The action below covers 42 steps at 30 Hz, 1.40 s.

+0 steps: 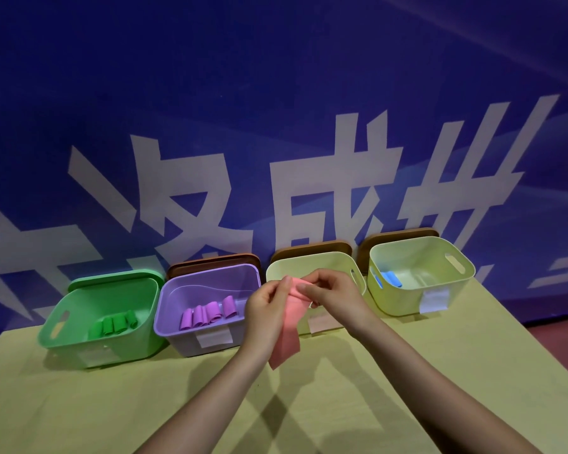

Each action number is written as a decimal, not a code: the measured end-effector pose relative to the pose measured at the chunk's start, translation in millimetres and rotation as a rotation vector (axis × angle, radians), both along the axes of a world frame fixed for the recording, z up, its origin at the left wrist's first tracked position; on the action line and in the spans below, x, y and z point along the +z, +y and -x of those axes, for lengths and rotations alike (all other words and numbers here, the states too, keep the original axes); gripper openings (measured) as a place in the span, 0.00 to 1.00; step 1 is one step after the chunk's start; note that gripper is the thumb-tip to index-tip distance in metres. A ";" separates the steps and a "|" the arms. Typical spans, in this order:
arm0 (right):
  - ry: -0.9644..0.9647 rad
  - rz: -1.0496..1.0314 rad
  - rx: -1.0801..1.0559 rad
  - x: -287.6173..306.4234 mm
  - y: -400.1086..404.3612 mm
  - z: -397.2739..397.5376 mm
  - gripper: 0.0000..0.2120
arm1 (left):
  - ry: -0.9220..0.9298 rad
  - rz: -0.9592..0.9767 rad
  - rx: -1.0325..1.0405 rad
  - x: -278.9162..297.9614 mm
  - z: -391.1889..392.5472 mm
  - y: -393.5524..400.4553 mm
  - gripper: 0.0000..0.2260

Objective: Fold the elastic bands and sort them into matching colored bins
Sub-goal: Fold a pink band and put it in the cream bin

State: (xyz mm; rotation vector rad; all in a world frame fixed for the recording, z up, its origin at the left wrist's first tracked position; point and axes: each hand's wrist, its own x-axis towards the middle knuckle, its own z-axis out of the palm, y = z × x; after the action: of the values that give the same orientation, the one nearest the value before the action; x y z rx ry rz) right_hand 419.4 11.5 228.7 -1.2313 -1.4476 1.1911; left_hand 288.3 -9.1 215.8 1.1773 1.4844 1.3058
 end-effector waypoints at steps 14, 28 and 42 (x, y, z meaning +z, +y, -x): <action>-0.018 -0.204 -0.007 -11.6 -7.2 -0.7 0.09 | -0.317 0.095 -0.082 -0.8 -0.9 -5.9 0.07; -0.054 -0.245 -0.133 -11.4 -1.1 -8.6 0.06 | -0.134 0.203 -0.122 -2.0 -10.1 -8.1 0.14; -0.571 -0.818 -0.060 -26.4 3.7 -19.7 0.12 | -0.172 0.304 0.023 12.9 -16.7 -11.4 0.13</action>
State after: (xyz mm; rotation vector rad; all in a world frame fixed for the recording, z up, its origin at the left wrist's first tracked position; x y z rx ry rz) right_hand 439.1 15.2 202.3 -1.0262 -2.0024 0.1103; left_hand 305.0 -20.5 228.8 0.8335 1.5095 1.1185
